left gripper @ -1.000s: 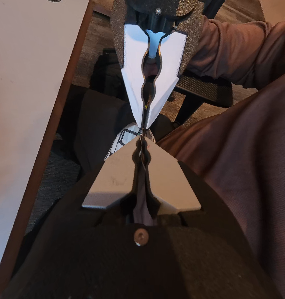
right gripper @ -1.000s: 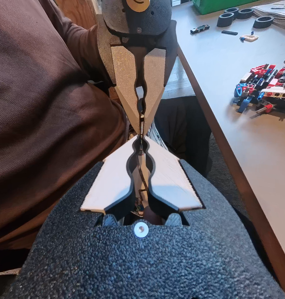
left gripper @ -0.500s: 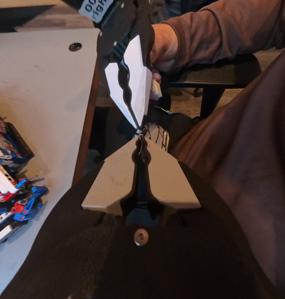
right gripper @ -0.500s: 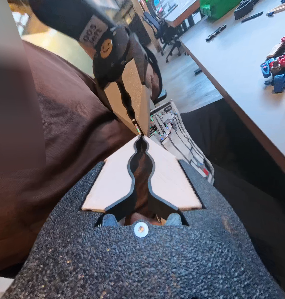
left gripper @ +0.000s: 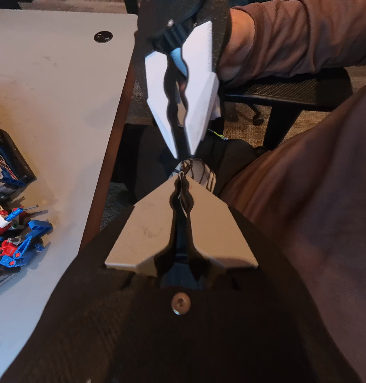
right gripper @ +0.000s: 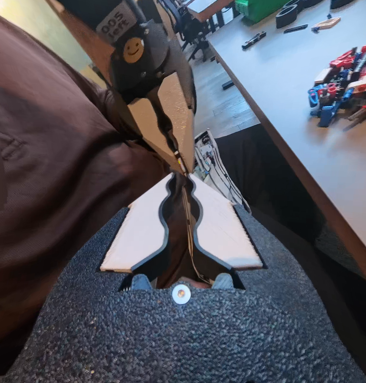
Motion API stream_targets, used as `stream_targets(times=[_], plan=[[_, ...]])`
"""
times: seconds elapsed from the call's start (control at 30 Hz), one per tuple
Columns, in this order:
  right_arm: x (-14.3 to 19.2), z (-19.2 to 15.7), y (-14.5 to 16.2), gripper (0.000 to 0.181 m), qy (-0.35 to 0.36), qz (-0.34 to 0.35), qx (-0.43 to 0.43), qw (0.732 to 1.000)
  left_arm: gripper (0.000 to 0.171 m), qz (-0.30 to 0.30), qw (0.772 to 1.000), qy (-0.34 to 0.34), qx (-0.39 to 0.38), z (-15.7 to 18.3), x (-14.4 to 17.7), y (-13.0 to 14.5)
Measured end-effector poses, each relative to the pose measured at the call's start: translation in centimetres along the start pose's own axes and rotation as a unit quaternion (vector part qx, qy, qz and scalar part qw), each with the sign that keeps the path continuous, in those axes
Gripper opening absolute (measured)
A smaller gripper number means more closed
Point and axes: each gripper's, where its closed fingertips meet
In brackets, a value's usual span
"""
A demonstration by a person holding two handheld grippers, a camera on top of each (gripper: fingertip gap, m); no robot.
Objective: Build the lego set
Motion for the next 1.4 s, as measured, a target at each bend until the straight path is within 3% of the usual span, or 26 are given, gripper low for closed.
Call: stream_targets(times=[0.7,0.97,1.4], plan=[[-0.4,-0.1,0.5,0.000,0.007,-0.015,0.026,1.000,0.000,-0.005,1.000,0.007,-0.022,0.7,-0.1,-0.1],[-0.4,1.3,0.7,0.000,0.056,-0.025,0.037,0.997,0.000,0.001,0.999,0.022,-0.034,1.4,-0.1,-0.1],[-0.5,-0.7,0.6,0.004,-0.012,-0.018,0.028,0.999,0.000,-0.001,1.000,0.022,-0.023,0.9,-0.2,0.2]])
Point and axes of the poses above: each gripper's, where its closed fingertips meet, x back along the fingers, y out of its underside, z = x × y across the jaws, and after that the axes turned 3 degrees about y, right-handed
